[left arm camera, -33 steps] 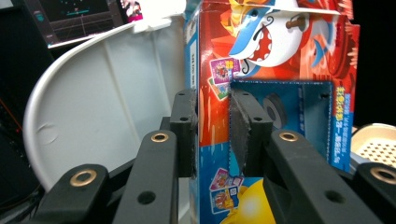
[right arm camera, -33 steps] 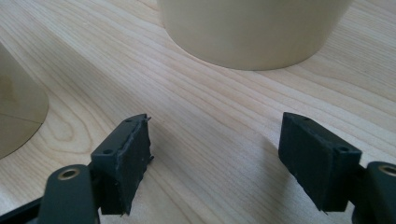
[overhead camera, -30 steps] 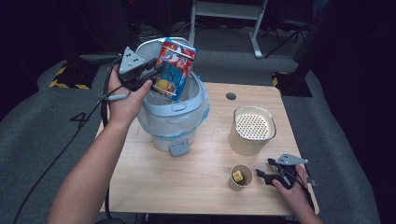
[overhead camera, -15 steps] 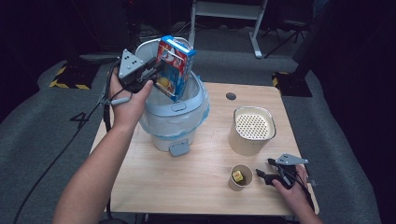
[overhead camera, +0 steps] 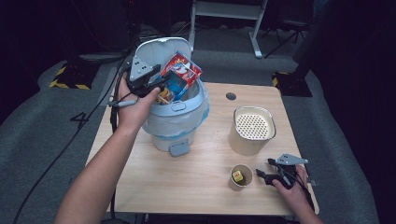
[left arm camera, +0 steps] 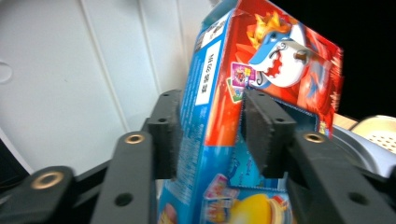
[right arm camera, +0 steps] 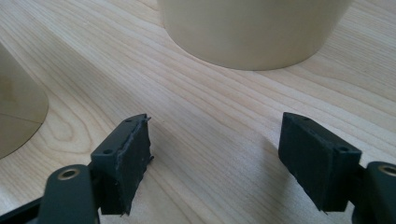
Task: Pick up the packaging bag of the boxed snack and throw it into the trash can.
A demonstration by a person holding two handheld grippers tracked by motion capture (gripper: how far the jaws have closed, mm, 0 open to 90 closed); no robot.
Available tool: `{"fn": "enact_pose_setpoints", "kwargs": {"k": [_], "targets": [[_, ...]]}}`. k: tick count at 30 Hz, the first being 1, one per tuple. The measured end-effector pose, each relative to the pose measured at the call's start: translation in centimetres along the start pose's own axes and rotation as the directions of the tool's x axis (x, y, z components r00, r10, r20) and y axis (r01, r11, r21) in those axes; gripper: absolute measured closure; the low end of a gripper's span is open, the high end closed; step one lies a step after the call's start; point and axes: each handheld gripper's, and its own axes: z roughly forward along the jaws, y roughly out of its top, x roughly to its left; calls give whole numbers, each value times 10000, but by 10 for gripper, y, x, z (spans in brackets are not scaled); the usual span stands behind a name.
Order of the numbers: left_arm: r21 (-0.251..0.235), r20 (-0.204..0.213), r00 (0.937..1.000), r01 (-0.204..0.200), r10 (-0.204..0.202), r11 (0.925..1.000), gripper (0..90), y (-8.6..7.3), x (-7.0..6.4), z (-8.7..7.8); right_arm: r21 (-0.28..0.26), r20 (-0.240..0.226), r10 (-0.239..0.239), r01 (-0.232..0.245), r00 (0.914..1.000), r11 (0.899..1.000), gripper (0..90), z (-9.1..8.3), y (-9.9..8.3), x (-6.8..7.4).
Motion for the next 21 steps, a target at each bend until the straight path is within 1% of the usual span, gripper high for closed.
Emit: {"fn": "enact_pose_setpoints", "kwargs": {"k": [3,5,8,11,15,16,19,21], "targets": [[222,177,9998,43,-47,9997,492,0,-1,-7,0,1,2,-2,10000,10000,252,0,0,0],[388,274,9996,-1,-10,9992,479,0,-2,-10,1,0,2,-2,10000,10000,251,0,0,0],[360,561,9984,-128,108,9993,471,0,-6,-18,1,2,5,-5,10000,10000,251,0,0,0],[338,922,9957,-69,37,9994,467,-2,-10,-27,-1,3,10,-10,10000,10000,251,0,0,0],[374,1497,9887,-167,109,9992,457,-7,-16,-40,3,-3,1,-1,10000,10000,252,0,0,0],[404,1685,9855,-244,172,9989,455,-9,-18,-45,3,1,6,-6,10000,10000,251,0,0,0],[399,2036,9785,-422,332,9983,448,-14,-22,-55,6,-1,13,-13,10000,10000,252,0,0,0],[400,2283,9731,-426,324,9983,443,-19,-25,-61,-4,-14,15,-15,10000,10000,252,0,0,0]]}}
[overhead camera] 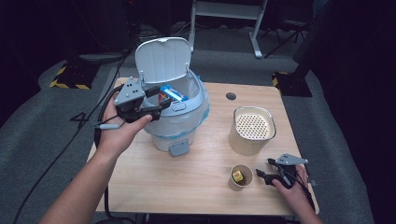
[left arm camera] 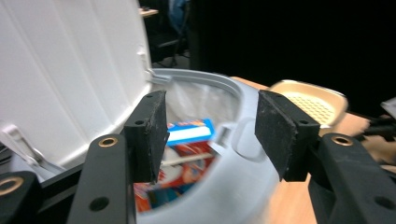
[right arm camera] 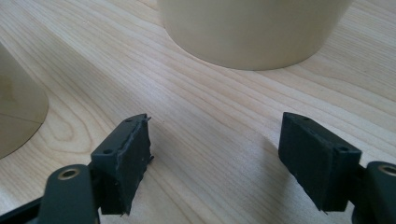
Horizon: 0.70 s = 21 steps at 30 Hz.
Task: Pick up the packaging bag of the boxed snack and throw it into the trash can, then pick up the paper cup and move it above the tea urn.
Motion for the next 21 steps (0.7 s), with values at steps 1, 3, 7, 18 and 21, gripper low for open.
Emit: {"fn": "enact_pose_setpoints", "kwargs": {"k": [1,3,7,18,21], "targets": [[19,132,9999,23,-23,10000,442,-3,-2,-3,0,1,-4,4,10000,10000,252,0,0,0],[57,352,9994,64,-66,10000,441,-8,-4,-7,-3,-3,-12,12,10000,10000,253,0,0,0],[101,953,9954,87,-96,9999,435,-26,-13,-13,-16,-26,-157,157,9999,9999,253,-1,-1,2],[653,1603,9867,-369,260,9972,428,-74,-39,-16,382,-1088,-1059,1106,9884,9931,223,-15,1,13],[768,1827,9828,-417,270,9962,424,-85,-45,-13,272,-1406,-1167,1216,9832,9922,236,-17,1,17]]}}
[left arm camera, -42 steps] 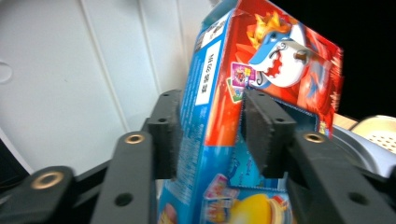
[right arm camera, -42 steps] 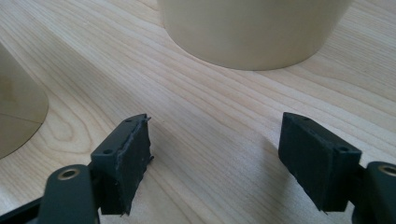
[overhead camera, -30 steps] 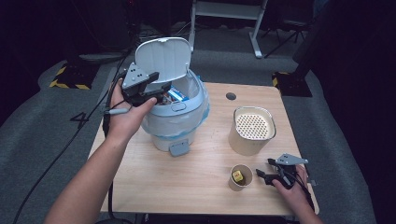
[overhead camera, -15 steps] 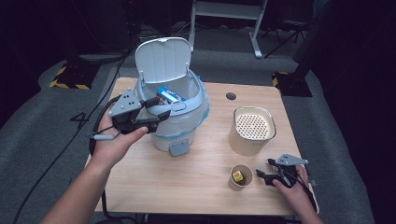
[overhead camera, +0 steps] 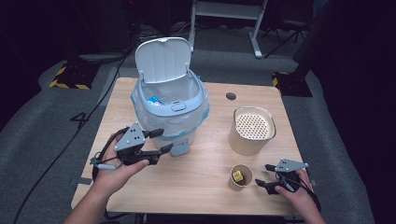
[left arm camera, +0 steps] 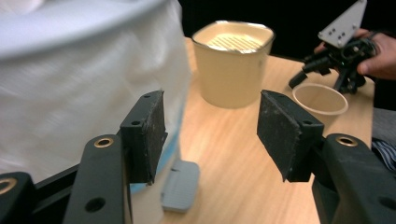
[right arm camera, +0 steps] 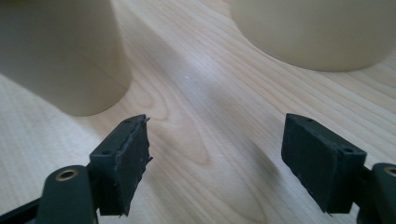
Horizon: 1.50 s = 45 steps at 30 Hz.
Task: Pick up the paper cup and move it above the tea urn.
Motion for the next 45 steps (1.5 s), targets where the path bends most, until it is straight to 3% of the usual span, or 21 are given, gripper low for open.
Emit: {"fn": "enact_pose_setpoints", "kwargs": {"k": [6,9,12,21,23,25,28,31,32,36,40,42,45], "targets": [[169,257,9990,358,-362,9992,422,-24,-5,13,93,-388,-341,345,9987,9994,266,1,1,4],[311,237,9975,651,-658,9974,421,-44,-6,24,154,-578,-430,439,9974,9989,256,2,2,7],[617,401,9935,1044,-1070,9926,418,-58,-4,31,110,-699,-541,550,9961,9984,245,1,3,9],[1535,310,9890,1382,-1446,9784,407,-86,-1,44,-58,-1073,-646,644,9921,9979,216,2,3,15],[1817,183,9843,1693,-1754,9687,406,-91,0,48,-173,-1260,-584,567,9903,9982,215,3,4,17],[2056,82,9857,1628,-1681,9650,402,-95,0,51,-264,-1383,-596,565,9886,9981,206,4,5,19],[2211,115,9827,1777,-1847,9589,383,-101,-1,55,-324,-1450,-646,606,9873,9976,202,6,6,22],[2530,-57,9855,1656,-1697,9532,368,-105,-1,58,-488,-1585,-601,530,9855,9974,197,8,7,24],[2836,-130,9881,1506,-1532,9470,365,-108,-1,61,-580,-1702,-583,490,9837,9971,196,8,7,25],[3393,-192,9874,1543,-1572,9279,365,-114,-1,66,-870,-1898,-472,310,9807,9957,187,10,8,29],[4055,-464,9942,1074,-969,9078,341,-118,-2,70,-1082,-2174,-433,200,9751,9939,185,12,11,34],[4215,-548,9944,1047,-899,9008,329,-120,-2,71,-1123,-2226,-437,190,9739,9935,185,13,12,37],[4120,-576,9947,1019,-857,9055,306,-121,-1,72,-1205,-2232,-503,236,9735,9924,185,15,14,41]]}}
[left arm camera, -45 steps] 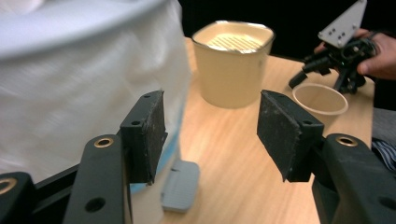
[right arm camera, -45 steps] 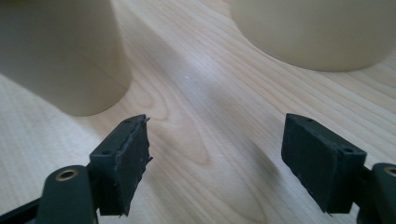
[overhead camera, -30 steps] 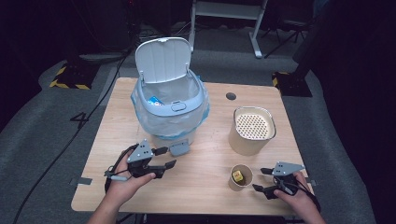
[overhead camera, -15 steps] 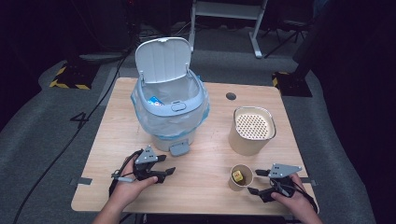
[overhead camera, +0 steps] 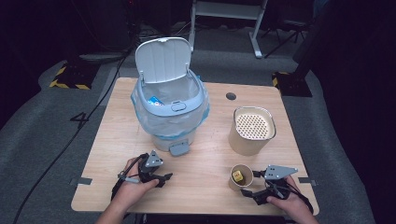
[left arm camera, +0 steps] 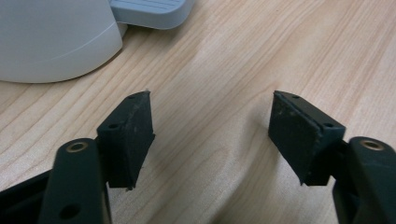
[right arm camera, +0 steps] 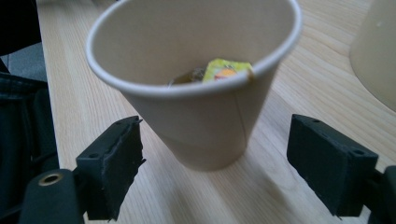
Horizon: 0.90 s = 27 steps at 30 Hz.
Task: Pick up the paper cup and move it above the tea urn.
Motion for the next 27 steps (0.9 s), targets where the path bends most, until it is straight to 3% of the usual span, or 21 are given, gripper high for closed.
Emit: {"fn": "enact_pose_setpoints", "kwargs": {"k": [4,13,19,27], "targets": [[-246,-121,9999,35,-38,9997,270,-2,2,2,-222,-41,-68,67,10000,9997,184,5,4,5],[-210,-179,9998,78,-81,9997,251,-1,2,3,-768,212,25,-9,9998,9970,190,18,6,12],[-212,-164,9998,89,-92,9997,251,-1,2,3,-1034,466,-28,76,9989,9946,249,24,7,14],[-221,-173,9998,106,-109,9997,245,0,2,4,-969,325,-86,117,9994,9952,268,20,9,13]]}}
